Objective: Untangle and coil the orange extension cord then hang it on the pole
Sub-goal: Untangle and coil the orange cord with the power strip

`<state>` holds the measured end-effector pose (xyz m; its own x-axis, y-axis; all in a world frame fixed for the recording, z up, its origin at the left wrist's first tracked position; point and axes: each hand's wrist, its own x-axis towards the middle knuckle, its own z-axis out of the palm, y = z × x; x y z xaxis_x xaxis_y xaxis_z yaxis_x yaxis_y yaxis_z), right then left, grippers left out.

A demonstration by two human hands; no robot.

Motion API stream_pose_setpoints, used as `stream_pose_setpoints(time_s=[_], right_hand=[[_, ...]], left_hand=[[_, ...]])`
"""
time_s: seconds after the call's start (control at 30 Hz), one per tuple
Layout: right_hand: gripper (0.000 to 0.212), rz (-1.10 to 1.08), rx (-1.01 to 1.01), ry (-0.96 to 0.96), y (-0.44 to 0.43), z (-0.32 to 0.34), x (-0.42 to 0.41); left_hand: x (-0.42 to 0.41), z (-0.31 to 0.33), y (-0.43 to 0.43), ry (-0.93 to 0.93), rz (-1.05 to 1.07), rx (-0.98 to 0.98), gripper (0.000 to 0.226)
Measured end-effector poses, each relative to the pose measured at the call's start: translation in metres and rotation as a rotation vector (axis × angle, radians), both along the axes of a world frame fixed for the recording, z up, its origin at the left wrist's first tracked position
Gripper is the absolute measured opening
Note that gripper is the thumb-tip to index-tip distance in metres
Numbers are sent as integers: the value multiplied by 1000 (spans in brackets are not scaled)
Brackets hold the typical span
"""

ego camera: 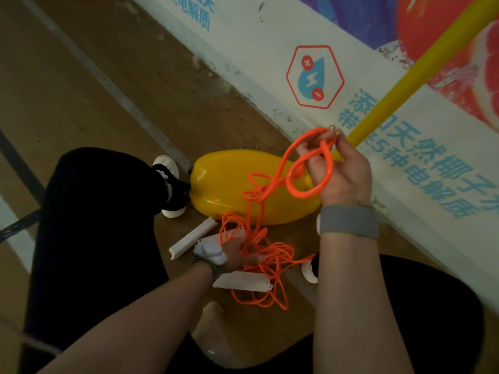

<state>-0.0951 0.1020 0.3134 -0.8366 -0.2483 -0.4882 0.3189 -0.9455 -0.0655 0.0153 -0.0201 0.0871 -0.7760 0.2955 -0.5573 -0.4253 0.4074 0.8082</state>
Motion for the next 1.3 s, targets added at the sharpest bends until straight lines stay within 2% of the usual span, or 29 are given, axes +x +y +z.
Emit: stream_pose_setpoints(time_s=[0.1, 0.17, 0.27, 0.33, 0.4, 0.47, 0.53, 0.67, 0.8, 0.87, 0.9, 1.0, 1.03, 1.1, 1.17, 1.23, 1.3], right_hand=[[23, -22, -19, -28, 2, 26, -6], [33, -45, -14, 5, 4, 37, -10], [40, -100, 62, 93, 0, 41, -14], [29, -102, 115, 148, -5, 30, -19], [20, -48, 285, 148, -10, 8, -19], [17, 34, 562, 94, -11, -33, -18], [9, 131, 791, 30, -8, -82, -10], [10, 362, 1028, -113, 6, -162, 27], [13, 425, 991, -227, 24, -210, 66], [35, 400, 1008, -286, 29, -225, 70], [46, 397, 1089, -270, 31, -224, 69], [47, 398, 1470, -23, 33, -203, 57], [47, 416, 1515, 146, 31, -191, 57], [39, 531, 1453, 480, 22, -173, 63], [24, 707, 1501, 683, 10, -172, 65], [21, 830, 1513, 716, 7, -179, 66], [19, 942, 1495, 652, 10, -191, 70]], left_hand=[[5, -22, -14, 68, -103, -406, 58], [6, -39, -17, 57, -117, -577, 68], [6, -51, -7, -136, -133, -577, 62], [6, -55, -9, -131, -213, -536, 51], [-2, -47, -10, -102, -155, -436, 48], [-15, -22, -7, -148, 137, -253, 41], [-24, 3, -4, -240, 390, 32, 30], [-38, 52, -16, -441, 569, 715, 32], [-39, 83, -20, -427, 435, 1110, 21], [-37, 86, -19, -401, 328, 1220, 23], [-36, 87, -18, -387, 276, 1216, 25], [-34, 84, -17, -367, 148, 1109, 32], [-33, 84, -17, -378, 113, 1079, 33], [-32, 82, -17, -418, 42, 1071, 31], [-31, 80, -20, -446, -14, 1150, 30], [-31, 81, -25, -438, -23, 1251, 31], [-31, 86, -27, -390, 37, 1379, 32]])
